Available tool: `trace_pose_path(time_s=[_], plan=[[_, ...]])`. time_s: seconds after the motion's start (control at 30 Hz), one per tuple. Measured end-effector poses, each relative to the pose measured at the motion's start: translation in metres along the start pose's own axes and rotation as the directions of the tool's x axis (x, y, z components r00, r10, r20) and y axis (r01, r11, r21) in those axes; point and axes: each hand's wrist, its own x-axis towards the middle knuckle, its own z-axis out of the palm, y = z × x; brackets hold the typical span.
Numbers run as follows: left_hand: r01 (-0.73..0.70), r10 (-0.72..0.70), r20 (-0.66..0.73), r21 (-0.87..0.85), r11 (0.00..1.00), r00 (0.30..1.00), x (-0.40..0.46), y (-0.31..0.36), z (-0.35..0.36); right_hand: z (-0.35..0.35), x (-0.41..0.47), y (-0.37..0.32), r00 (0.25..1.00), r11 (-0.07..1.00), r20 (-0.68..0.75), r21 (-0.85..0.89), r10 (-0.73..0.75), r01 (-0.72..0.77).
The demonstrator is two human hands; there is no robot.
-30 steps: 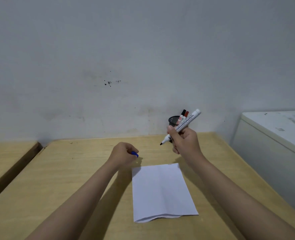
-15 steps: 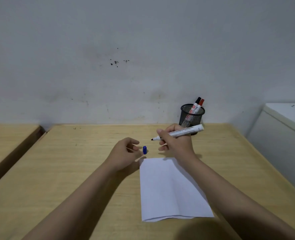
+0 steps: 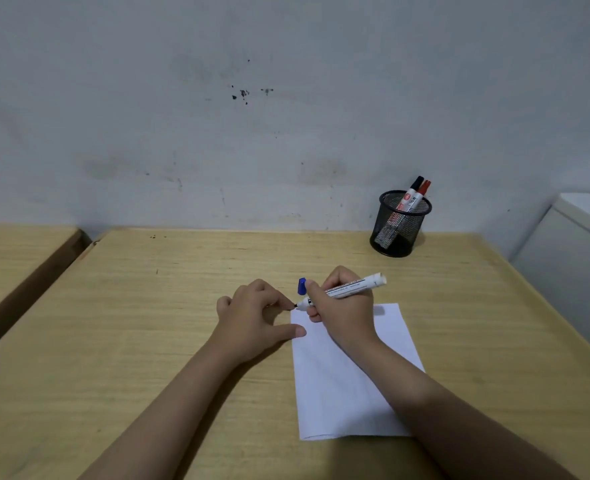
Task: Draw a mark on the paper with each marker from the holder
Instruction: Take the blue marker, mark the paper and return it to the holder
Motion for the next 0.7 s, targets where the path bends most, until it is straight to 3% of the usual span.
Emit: trace_pose_path(time_s=[0.7], plan=[[0.054, -0.054, -0.005, 0.018, 0.998, 0.999, 0.0095, -0.0037, -0.0009, -0.0005, 0.0065, 0.003, 0.992, 0.998, 0.12, -0.057, 0.046, -0.04]])
